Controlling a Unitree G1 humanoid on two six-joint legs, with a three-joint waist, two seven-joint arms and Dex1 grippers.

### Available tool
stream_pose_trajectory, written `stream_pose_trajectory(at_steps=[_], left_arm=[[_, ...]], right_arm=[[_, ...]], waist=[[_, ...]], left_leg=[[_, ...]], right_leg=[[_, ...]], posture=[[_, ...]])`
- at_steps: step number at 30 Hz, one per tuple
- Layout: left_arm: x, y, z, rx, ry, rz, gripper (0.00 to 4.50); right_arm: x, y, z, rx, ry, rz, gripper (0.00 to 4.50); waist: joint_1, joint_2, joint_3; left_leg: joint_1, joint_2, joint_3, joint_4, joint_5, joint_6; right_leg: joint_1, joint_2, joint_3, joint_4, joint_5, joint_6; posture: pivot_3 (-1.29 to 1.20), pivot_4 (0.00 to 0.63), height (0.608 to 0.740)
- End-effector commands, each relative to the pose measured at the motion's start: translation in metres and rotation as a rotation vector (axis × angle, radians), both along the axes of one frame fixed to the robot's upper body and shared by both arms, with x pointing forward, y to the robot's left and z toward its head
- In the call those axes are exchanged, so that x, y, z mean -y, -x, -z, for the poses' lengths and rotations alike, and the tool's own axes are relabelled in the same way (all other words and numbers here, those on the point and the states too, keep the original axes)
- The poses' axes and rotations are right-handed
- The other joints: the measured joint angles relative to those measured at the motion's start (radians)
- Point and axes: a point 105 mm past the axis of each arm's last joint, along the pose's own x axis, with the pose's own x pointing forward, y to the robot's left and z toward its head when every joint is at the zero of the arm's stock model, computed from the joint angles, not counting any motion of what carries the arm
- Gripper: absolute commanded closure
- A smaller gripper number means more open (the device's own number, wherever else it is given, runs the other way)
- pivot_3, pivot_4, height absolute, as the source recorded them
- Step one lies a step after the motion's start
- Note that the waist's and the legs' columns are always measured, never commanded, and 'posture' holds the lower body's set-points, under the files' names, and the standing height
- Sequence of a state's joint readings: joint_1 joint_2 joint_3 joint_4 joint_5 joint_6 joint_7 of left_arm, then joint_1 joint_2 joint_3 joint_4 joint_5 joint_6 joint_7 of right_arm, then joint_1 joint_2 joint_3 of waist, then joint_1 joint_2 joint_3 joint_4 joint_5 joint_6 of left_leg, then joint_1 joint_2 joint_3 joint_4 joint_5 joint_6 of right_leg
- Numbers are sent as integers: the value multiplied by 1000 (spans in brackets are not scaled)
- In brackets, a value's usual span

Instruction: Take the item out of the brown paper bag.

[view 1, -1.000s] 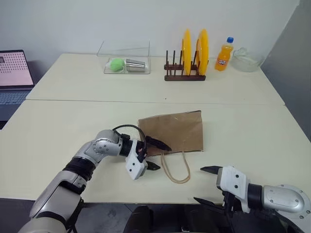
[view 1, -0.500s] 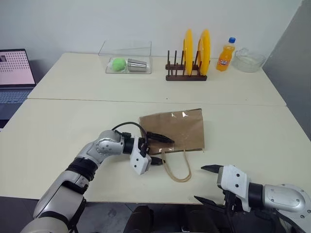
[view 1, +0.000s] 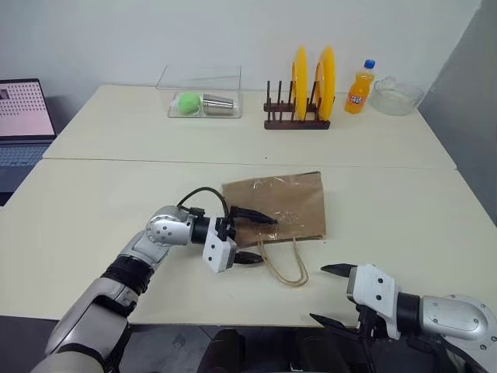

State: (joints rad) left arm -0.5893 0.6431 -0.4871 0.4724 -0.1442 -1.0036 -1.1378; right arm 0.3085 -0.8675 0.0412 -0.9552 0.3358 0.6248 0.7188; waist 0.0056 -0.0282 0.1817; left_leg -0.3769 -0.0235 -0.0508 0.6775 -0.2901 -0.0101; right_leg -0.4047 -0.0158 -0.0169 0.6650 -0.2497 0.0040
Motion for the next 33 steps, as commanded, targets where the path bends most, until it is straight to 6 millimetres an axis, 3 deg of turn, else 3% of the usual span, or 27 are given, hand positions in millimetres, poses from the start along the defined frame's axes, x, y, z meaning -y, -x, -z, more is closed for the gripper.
stream_pose_trajectory(at_steps=[1, 11, 21, 25, 33], left_arm=[[2, 3, -9, -12, 23, 26, 51], [7, -1, -4, 3, 7, 14, 51], [-10, 21, 1, -35, -128, 171, 51], [-18, 16, 7, -43, -203, 164, 51], [-8, 2, 19, -93, -312, 132, 51]], right_arm=[[-9, 6, -10, 44, -22, -47, 0], [-10, 4, -11, 51, -26, -46, 0], [-8, 9, -10, 27, -17, -51, 0], [-8, 11, -9, 17, -16, -53, 0], [-7, 9, -10, 11, -19, -47, 0]], waist=[[0, 0, 0], [0, 0, 0], [-2, 0, 0], [-3, 0, 0], [-3, 0, 0]], left_leg=[[0, 0, 0, 0, 0, 0], [0, 0, 0, 0, 0, 0], [0, 0, 0, 0, 0, 0], [0, 0, 0, 0, 0, 0], [-1, 0, 0, 0, -1, 2]], right_leg=[[0, 0, 0, 0, 0, 0], [0, 0, 0, 0, 0, 0], [0, 0, 0, 0, 0, 0], [0, 0, 0, 0, 0, 0], [0, 1, 0, 0, 0, 0]], posture=[[0, 150, 740], [0, 150, 740], [0, 150, 740], [0, 150, 740], [0, 150, 740]])
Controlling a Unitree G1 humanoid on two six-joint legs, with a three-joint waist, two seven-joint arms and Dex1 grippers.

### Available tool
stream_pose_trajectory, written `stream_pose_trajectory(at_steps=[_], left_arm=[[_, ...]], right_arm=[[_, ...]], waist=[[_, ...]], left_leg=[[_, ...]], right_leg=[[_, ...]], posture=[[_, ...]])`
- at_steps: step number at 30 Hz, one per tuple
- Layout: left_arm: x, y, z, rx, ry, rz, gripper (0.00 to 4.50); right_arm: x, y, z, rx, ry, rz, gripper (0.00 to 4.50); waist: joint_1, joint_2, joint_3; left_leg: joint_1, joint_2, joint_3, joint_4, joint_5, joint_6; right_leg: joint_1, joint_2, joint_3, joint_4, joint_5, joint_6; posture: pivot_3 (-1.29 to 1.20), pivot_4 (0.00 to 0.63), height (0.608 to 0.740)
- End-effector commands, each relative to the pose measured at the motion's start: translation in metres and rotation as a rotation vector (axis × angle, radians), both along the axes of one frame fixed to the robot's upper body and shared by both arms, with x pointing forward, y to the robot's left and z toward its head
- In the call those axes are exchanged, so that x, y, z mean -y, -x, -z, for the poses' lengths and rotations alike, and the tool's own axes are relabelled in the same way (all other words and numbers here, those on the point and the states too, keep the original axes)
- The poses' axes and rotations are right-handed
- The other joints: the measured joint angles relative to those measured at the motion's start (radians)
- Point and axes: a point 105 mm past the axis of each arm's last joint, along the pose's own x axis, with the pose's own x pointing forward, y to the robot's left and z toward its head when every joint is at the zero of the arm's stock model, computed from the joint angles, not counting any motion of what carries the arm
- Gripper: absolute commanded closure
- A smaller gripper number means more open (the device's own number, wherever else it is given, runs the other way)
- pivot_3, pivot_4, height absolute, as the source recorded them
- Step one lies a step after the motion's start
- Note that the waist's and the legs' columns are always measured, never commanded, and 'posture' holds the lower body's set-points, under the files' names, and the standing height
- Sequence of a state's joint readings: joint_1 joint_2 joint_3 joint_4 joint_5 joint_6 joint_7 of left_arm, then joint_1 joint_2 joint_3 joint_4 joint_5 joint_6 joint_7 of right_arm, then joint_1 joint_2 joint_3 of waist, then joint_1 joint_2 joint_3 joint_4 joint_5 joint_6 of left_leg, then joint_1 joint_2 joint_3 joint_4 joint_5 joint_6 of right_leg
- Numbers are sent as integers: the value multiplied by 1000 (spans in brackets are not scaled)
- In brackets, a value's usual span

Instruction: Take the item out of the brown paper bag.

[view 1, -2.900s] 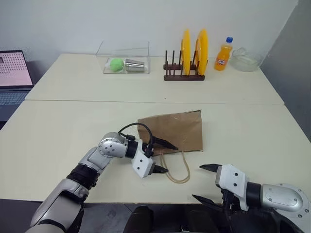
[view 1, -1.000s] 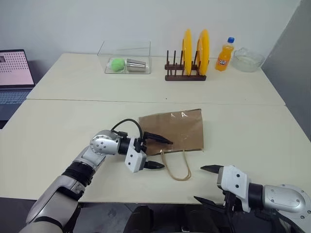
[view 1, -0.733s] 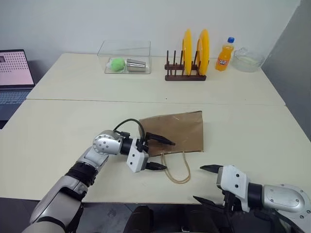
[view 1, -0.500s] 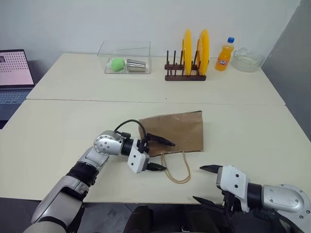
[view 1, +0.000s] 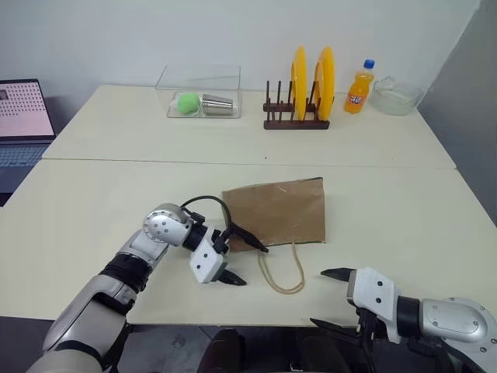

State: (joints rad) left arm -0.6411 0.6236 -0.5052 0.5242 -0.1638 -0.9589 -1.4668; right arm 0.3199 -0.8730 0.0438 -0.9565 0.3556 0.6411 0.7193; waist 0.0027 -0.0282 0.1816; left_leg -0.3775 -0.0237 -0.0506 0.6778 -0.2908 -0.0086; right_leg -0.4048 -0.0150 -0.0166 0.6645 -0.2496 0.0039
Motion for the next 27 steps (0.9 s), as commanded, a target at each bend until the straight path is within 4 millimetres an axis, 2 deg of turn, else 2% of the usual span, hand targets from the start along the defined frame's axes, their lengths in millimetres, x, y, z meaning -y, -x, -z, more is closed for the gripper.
stream_pose_trajectory(at_steps=[1, 4, 7, 13, 27], left_arm=[[2, -6, -1, -5, -61, -3, 51], [4, -8, -4, -15, -82, -3, 51], [5, -13, -6, -16, -110, -9, 615], [6, -18, -2, -2, -187, -4, 2463], [13, -24, 7, 89, -234, 24, 2463]], right_arm=[[-7, 5, -14, 48, -15, -45, 0], [-6, 4, -15, 49, -13, -42, 0], [-4, 4, -15, 49, -10, -38, 0], [-3, 3, -16, 49, -10, -39, 0], [-5, 4, -18, 48, -16, -38, 0]], waist=[[-1, 0, 0], [-2, 0, 0], [-2, 0, 0], [-2, 0, 0], [0, 0, -1]], left_leg=[[0, 0, 0, 0, 0, 0], [0, 0, 0, 0, 0, 0], [0, 0, 0, 0, 0, 0], [0, 0, 0, 0, 0, 0], [0, 0, 0, 1, 0, 0]], right_leg=[[0, 0, 0, 0, 0, 0], [0, 0, 0, 0, 0, 0], [0, 0, 0, 0, 0, 0], [0, 0, 0, 0, 0, 0], [0, 0, 1, 0, 0, 0]], posture=[[0, 150, 740], [0, 150, 740], [0, 150, 740], [0, 150, 740], [0, 150, 740]])
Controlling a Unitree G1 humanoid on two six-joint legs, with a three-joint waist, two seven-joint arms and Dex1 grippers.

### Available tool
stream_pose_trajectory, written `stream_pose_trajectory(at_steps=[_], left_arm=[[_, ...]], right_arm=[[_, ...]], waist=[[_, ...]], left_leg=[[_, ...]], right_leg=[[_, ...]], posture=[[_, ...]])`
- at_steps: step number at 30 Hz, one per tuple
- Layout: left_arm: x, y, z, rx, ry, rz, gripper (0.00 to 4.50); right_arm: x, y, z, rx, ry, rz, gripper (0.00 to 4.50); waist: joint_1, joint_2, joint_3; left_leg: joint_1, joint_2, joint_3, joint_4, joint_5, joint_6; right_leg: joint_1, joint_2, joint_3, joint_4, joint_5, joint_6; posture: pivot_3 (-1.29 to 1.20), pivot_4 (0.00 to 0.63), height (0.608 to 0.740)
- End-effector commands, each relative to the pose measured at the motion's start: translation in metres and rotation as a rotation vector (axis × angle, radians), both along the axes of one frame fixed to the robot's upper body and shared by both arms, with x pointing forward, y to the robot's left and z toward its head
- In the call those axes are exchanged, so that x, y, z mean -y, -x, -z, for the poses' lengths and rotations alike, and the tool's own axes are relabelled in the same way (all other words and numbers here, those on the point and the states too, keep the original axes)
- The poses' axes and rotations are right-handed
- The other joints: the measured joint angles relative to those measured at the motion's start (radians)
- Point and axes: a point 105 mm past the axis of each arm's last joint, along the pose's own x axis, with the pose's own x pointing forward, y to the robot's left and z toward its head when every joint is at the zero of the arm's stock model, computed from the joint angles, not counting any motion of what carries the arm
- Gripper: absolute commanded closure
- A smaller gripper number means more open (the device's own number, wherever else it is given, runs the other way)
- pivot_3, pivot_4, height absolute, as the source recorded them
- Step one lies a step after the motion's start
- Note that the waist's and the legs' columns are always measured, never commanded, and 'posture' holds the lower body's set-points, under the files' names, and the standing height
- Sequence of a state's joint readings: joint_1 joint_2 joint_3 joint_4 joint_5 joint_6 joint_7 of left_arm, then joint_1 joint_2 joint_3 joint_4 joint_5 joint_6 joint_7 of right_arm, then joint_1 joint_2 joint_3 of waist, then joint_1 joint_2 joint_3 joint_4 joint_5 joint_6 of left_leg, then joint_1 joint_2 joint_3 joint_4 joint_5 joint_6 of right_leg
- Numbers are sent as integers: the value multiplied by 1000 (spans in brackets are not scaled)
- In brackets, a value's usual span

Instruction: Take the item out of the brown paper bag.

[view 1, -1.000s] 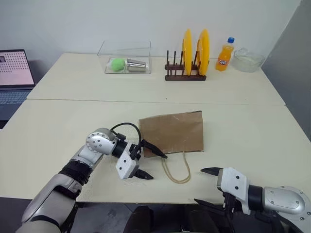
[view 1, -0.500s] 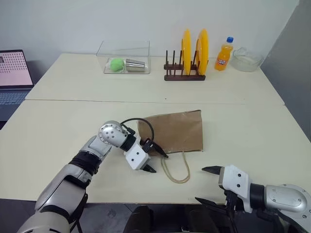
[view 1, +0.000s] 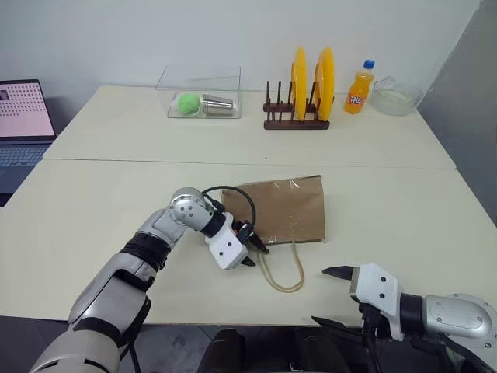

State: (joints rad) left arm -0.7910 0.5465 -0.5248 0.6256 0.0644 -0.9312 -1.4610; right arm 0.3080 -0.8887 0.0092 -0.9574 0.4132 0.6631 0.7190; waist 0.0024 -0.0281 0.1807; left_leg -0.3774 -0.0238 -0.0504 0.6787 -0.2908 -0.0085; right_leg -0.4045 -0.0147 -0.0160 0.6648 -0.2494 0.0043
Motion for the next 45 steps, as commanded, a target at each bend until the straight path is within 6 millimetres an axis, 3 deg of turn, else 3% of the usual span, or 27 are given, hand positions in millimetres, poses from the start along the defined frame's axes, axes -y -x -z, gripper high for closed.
stream_pose_trajectory(at_steps=[1, 10, 21, 35, 45], left_arm=[[-1, 0, 5, 1, -34, 0, 2463], [-16, 5, 6, -45, -99, -11, 2463], [-15, 9, 2, -65, -115, -4, 2463], [-10, 12, -1, -68, -76, 2, 2463], [-19, 8, -2, -48, -112, -17, 2463]], right_arm=[[-7, 6, -14, 63, -6, -42, 0], [-7, 7, -14, 57, -11, -40, 0], [-6, 8, -14, 49, -15, -40, 0], [-15, 10, -31, 72, -102, -96, 0], [-13, 10, -29, 68, -88, -94, 0]], waist=[[0, 0, 0], [-2, 0, 0], [-4, 0, -1], [-4, 0, -1], [-4, 0, -1]], left_leg=[[0, 0, 0, 0, 0, 0], [0, 0, 0, 0, 0, 0], [0, 1, 0, 0, 0, 0], [0, 1, 0, 0, 0, 0], [0, 0, 0, 0, 0, 0]], right_leg=[[0, 0, 0, 0, 0, 0], [0, 0, 0, 0, 0, 0], [0, 1, 0, 0, 0, 0], [0, 1, 0, 0, 0, 0], [0, 1, 0, 0, 0, 0]], posture=[[0, 150, 740], [0, 150, 740], [0, 150, 740], [0, 150, 740], [0, 150, 740]])
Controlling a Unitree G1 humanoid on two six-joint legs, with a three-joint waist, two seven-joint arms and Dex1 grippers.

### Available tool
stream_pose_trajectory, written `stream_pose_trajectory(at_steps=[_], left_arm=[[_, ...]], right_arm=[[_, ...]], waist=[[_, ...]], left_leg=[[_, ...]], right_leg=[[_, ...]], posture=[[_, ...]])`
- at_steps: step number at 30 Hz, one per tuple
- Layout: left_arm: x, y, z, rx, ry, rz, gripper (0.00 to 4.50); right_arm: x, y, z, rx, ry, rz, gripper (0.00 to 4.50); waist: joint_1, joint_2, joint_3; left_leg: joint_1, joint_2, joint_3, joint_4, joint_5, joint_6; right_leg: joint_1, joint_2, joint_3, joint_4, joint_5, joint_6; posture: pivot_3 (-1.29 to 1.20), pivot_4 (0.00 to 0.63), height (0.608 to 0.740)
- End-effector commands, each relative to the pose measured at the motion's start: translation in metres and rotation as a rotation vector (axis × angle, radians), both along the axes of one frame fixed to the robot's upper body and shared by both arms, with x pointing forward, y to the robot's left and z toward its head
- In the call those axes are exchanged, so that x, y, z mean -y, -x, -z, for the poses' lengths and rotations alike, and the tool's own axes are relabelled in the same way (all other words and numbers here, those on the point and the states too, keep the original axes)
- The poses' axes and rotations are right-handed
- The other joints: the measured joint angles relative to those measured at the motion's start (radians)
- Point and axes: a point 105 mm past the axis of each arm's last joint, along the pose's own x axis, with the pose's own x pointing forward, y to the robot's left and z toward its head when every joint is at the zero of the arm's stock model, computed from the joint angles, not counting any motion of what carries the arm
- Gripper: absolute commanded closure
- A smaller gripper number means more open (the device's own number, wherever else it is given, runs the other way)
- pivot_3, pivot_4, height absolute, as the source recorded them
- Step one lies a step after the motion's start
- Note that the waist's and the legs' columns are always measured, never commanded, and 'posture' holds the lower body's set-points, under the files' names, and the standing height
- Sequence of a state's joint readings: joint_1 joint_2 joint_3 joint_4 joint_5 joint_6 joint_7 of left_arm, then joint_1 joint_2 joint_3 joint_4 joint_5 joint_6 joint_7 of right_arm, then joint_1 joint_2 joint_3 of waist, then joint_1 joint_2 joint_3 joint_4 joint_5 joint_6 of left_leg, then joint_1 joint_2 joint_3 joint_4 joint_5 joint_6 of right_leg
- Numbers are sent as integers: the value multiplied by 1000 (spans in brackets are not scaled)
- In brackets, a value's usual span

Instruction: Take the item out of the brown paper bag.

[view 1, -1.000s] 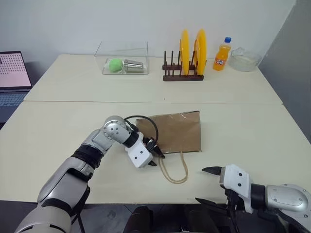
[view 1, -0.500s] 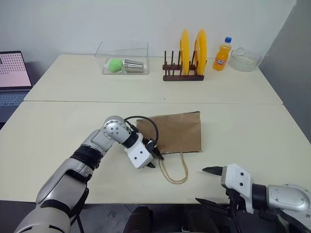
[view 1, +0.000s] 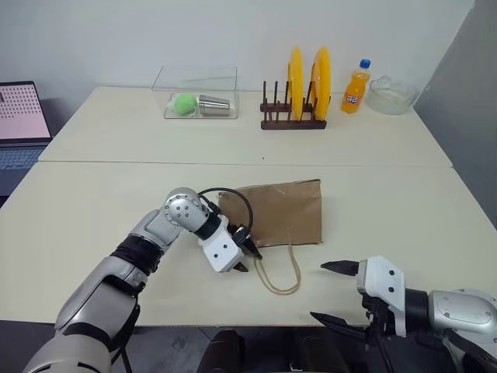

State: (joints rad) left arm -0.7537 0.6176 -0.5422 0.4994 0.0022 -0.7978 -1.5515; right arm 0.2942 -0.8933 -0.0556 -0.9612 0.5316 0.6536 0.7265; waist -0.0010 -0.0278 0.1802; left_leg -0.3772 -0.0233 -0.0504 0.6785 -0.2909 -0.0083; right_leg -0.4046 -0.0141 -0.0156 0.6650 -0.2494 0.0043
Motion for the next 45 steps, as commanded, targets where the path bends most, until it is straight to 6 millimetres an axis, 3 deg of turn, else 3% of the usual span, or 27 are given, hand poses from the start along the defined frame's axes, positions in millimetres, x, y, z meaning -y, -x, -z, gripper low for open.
stream_pose_trajectory(at_steps=[1, 20, 27, 36, 40, 45], left_arm=[[-5, -2, -1, 24, -33, 3, 2463], [0, -2, 12, 20, -113, 62, 2463], [0, 0, 16, 19, -145, 78, 4444], [-4, 0, 23, 30, -145, 62, 4480], [7, 1, 13, -5, -38, 20, 4480], [17, 1, -20, -120, 111, -93, 4480]], right_arm=[[-11, 10, -15, 69, -14, -71, 0], [-9, 9, -13, 70, -1, -59, 0], [-9, 9, -14, 72, -2, -55, 0], [-9, 9, -14, 73, -1, -56, 0], [-10, 10, -14, 72, -4, -57, 0], [-10, 11, -14, 70, -6, -60, 0]], waist=[[0, 0, 0], [1, 2, -2], [1, 3, -4], [1, 4, -6], [2, 5, -7], [1, 3, -6]], left_leg=[[0, 0, 0, 0, 0, 0], [0, 0, 0, 0, 0, 0], [1, -1, 1, 0, 0, 0], [2, -1, 1, 0, 0, 0], [2, -1, 1, 0, 0, 0], [0, 0, 0, 0, 0, 1]], right_leg=[[0, 0, 0, 0, 0, 0], [0, 0, 0, 0, 0, 0], [1, 0, 1, 0, 0, 0], [2, 0, 1, 0, 0, 0], [3, 0, 1, 0, 0, 0], [0, 0, 0, 0, 0, 0]], posture=[[0, 150, 740], [0, 150, 740], [0, 150, 740], [0, 150, 740], [0, 150, 740], [0, 150, 740]])
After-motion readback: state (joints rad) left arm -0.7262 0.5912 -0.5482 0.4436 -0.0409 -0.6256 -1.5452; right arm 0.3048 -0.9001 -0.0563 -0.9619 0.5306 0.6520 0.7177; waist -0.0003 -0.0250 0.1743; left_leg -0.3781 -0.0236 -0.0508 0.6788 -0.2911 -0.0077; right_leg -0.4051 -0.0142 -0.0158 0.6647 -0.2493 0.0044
